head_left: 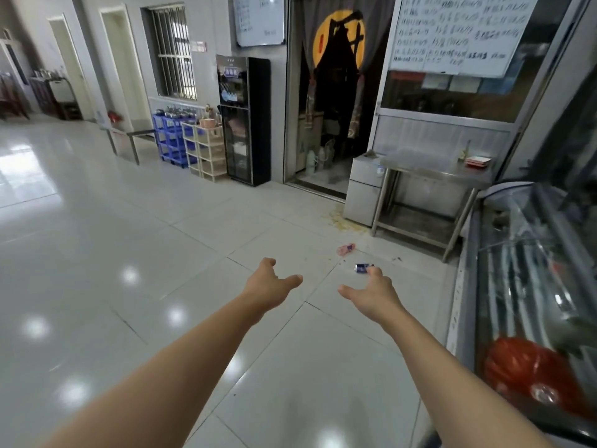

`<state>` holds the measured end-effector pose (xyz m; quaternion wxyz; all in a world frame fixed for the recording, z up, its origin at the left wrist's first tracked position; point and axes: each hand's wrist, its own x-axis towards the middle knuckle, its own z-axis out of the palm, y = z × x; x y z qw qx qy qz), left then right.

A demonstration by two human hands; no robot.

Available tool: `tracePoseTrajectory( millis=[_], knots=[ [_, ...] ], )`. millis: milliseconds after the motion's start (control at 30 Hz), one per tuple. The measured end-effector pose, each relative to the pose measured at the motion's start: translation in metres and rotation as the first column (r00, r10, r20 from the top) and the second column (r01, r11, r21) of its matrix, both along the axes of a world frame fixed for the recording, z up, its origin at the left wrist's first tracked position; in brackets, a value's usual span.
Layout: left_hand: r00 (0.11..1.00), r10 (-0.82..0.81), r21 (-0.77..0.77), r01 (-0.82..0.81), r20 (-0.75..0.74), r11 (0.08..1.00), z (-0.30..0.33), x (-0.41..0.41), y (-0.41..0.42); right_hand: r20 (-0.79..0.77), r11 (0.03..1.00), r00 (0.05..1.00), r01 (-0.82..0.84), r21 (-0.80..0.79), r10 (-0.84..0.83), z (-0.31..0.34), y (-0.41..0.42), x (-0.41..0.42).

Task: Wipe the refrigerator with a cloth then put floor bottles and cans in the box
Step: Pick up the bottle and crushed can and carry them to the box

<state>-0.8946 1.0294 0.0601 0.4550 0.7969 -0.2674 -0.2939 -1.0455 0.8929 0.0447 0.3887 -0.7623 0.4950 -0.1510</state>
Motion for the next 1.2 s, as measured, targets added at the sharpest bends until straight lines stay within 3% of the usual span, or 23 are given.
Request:
tracePoseTrajectory(
  millis=[233, 533, 800, 1200],
  knots=[
    [0.998, -0.065, -0.036, 0.066, 0.027, 0.997, 0.003, 0.111, -0.096, -0.006, 0.996, 0.998, 0.069, -0.048, -0.070, 0.009, -0.084, 0.097],
    [0.968, -0.243, -0.040, 0.245, 0.062, 0.969, 0.021, 0.258, -0.241, 0.043, 0.961, 0.961, 0.275, -0.043, -0.273, 0.022, -0.193, 0.214],
    [0.941, -0.339, -0.019, 0.339, 0.001, 0.941, -0.001, 0.334, -0.365, 0.002, 0.930, 0.930, 0.367, -0.023, -0.367, 0.004, -0.298, 0.286],
    [0.939, -0.345, 0.038, 0.344, 0.001, 0.938, -0.021, 0.444, -0.598, 0.022, 0.919, 0.919, 0.392, 0.032, -0.393, -0.010, -0.530, 0.401]
  ],
)
